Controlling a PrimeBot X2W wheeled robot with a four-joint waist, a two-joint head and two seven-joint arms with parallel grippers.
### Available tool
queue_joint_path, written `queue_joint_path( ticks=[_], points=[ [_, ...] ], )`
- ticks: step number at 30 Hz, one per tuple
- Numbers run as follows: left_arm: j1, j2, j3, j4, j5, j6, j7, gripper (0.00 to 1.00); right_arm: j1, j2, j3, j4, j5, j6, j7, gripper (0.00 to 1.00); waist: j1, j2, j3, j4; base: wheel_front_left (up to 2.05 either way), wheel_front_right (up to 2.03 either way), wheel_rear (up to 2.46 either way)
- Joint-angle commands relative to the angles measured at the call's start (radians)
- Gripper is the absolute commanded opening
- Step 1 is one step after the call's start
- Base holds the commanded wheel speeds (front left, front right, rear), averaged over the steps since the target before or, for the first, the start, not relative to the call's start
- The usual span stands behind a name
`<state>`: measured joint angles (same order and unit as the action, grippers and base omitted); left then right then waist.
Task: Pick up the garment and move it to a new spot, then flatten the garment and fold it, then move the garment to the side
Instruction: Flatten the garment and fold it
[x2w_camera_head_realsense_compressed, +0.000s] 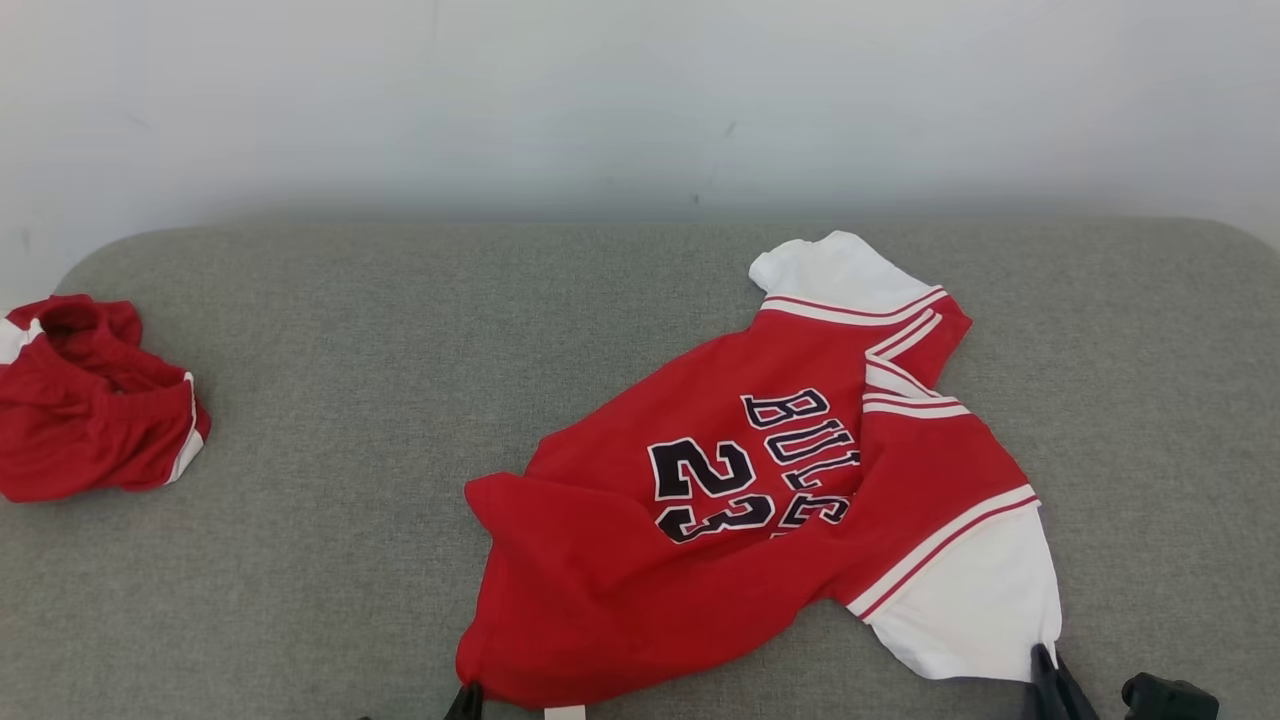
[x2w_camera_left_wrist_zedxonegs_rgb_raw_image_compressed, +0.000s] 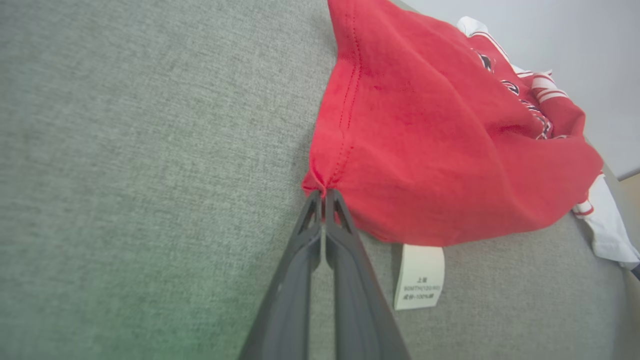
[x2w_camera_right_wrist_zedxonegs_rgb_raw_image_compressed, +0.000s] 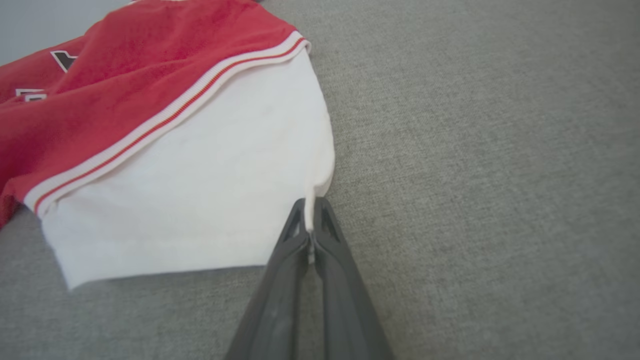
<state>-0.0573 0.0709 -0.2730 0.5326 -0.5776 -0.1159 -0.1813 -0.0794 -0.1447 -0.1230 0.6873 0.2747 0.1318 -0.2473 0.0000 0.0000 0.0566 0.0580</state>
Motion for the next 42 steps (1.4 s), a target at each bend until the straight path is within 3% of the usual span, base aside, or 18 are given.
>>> queue_joint_path(
  ticks=[1, 6, 11, 17, 20, 21, 23, 31, 38, 42],
  points=[
    [-0.01, -0.005, 0.0, 0.006, -0.023, -0.006, -0.013, 0.0, 0.001, 0.003, 0.007, 0.004, 0.017, -0.002, -0.005, 0.0, 0.0, 0.0, -0.004, -0.001, 0.0, 0.0, 0.0],
    [0.032, 0.009, 0.013, -0.051, -0.03, -0.006, -0.053, 0.0, 0.033, 0.001, 0.017, -0.07, 0.045, -0.002, -0.016, 0.0, 0.0, 0.0, -0.014, -0.009, 0.0, 0.0, 0.0],
    [0.066, 0.029, 0.034, -0.18, -0.025, 0.01, -0.065, 0.0, 0.057, 0.002, 0.031, -0.22, 0.104, -0.002, -0.018, 0.0, 0.0, 0.0, -0.013, -0.016, 0.0, 0.0, 0.0],
    [-0.058, 0.065, 0.031, -0.341, -0.018, 0.012, 0.002, 0.0, -0.032, -0.04, 0.068, -0.402, 0.163, -0.002, 0.046, 0.0, 0.0, 0.0, 0.001, -0.025, 0.0, 0.0, 0.0],
    [-0.26, 0.101, 0.019, -0.381, -0.038, 0.001, 0.103, 0.0, -0.197, -0.084, 0.094, -0.452, 0.192, -0.002, 0.116, 0.0, 0.0, 0.0, 0.043, -0.042, 0.0, 0.0, 0.0],
    [-0.26, 0.101, 0.019, -0.381, -0.038, 0.001, 0.103, 0.0, -0.197, -0.084, 0.094, -0.452, 0.192, -0.002, 0.116, 0.0, 0.0, 0.0, 0.043, -0.042, 0.0, 0.0, 0.0],
    [-0.394, 0.146, 0.015, -0.372, -0.03, -0.007, 0.158, 0.0, -0.315, -0.095, 0.099, -0.441, 0.22, -0.002, 0.151, 0.0, 0.0, 0.0, 0.079, -0.057, 0.0, 0.0, 0.0],
    [-0.954, 0.219, 0.008, -0.197, -0.104, -0.013, 0.33, 0.0, -0.881, -0.14, 0.09, -0.288, 0.284, -0.002, 0.272, 0.0, 0.0, 0.0, 0.297, -0.091, 0.0, 0.0, 0.0],
    [-1.409, 0.242, 0.017, 0.0, -0.123, -0.014, 0.339, 0.0, -1.407, -0.128, 0.062, -0.088, 0.236, -0.002, 0.319, 0.0, 0.0, 0.0, 0.491, -0.121, 0.0, 0.0, 0.0],
    [-1.604, 0.231, -0.012, 0.083, -0.122, -0.014, 0.313, 0.0, -1.62, -0.103, 0.09, 0.005, 0.185, -0.002, 0.306, 0.0, 0.0, 0.0, 0.559, -0.135, 0.0, 0.0, 0.0]
  ],
)
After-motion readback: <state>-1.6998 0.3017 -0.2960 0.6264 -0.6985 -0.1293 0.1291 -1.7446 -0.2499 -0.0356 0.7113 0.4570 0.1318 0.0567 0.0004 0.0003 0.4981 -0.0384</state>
